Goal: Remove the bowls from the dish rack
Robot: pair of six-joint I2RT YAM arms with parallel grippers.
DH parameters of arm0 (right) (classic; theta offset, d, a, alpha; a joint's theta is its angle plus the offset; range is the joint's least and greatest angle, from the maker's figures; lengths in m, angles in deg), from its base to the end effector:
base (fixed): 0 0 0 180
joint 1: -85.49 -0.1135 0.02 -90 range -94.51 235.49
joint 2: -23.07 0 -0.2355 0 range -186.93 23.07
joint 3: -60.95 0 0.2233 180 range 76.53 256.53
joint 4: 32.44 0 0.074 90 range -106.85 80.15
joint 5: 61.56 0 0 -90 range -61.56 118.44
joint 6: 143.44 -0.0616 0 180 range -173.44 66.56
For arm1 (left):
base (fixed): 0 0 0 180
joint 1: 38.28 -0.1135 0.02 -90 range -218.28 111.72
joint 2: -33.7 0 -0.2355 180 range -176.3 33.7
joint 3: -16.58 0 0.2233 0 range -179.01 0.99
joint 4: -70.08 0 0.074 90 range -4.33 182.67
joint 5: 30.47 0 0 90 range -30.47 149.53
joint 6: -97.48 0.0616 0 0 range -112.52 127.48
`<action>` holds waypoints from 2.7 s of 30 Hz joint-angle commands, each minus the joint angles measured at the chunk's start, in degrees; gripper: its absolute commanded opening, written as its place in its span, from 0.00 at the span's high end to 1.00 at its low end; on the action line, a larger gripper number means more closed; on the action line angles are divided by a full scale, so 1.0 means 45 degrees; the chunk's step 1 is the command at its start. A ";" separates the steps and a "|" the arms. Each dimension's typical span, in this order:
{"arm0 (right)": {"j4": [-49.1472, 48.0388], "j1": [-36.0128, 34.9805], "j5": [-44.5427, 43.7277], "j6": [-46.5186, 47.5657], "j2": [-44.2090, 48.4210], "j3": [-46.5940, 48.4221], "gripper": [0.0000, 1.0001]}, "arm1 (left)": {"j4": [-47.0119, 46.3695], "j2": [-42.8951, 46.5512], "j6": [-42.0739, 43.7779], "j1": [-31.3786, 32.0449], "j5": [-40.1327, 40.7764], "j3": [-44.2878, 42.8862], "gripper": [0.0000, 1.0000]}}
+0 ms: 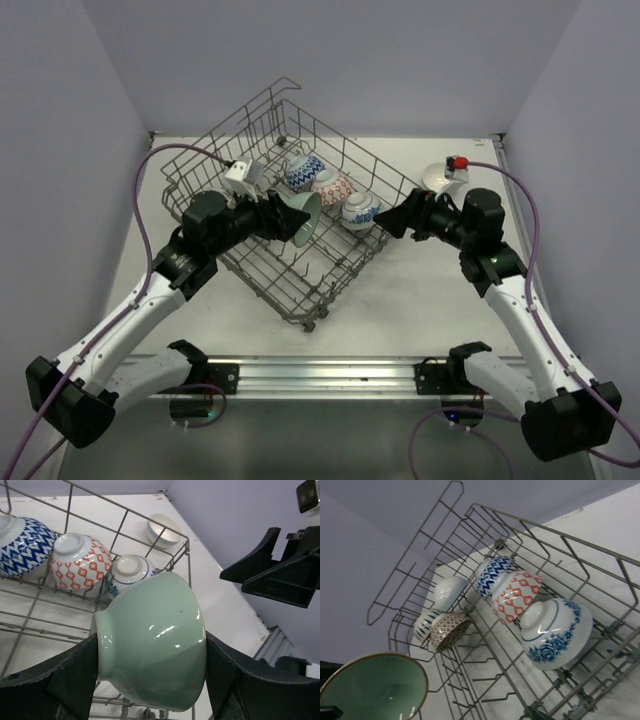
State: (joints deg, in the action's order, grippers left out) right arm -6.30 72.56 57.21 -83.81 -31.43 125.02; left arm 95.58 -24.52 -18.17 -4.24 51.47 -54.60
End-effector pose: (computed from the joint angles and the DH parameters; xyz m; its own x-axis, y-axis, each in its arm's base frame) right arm 0.2138 0.0795 0.3058 -0.5663 0.3247 -0.7576 -0.4166 0.6803 0.6030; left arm 0.1985 -0.1445 0.3345 -0.4512 -0.2124 -0.8668 0.5240 0.7232 -0.4500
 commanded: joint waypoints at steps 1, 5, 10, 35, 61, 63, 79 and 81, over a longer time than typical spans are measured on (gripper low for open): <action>-0.2069 -0.0427 0.0930 -0.0965 -0.0153 -0.0014 0.15 | -0.5001 0.0904 -0.3122 -0.1290 -0.2620 0.1413 1.00; -0.2829 -0.1149 0.0697 -0.1590 -0.0603 -0.0052 0.15 | -0.8292 0.0964 -0.5703 -0.2271 -0.4379 0.3191 1.00; -0.3321 -0.2438 -0.0084 -0.1670 -0.1305 0.0142 0.16 | -0.9368 0.0769 -0.6487 -0.2408 -0.4948 0.3876 1.00; -0.7264 -0.4666 -0.1258 -0.4050 -0.4529 0.0416 0.64 | -1.2298 0.0847 -0.7815 -0.2331 -0.4909 0.6045 1.00; -0.4591 -0.5389 -0.2566 -0.2373 -0.4062 0.0963 1.00 | -1.0234 0.0144 -0.6802 -0.1901 -0.5125 0.4679 0.65; -0.4317 -0.5389 -0.2799 -0.2236 -0.3983 0.0982 1.00 | -0.9299 0.0144 -0.6099 -0.1901 -0.4852 0.4425 0.51; -0.3536 -0.5389 -0.3386 -0.1846 -0.4002 0.0786 1.00 | -0.5641 -0.1593 -0.4359 -0.2096 -0.3991 0.2882 0.11; -0.3359 -0.5389 -0.3561 -0.1825 -0.4002 0.0787 1.00 | -0.5348 -0.1886 -0.4300 -0.2155 -0.4011 0.2765 0.09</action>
State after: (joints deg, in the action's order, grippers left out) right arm -19.66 48.41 42.94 -92.40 -50.67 127.08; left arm 69.94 -31.93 -39.85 -13.42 32.96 -39.04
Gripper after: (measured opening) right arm 0.187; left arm 0.900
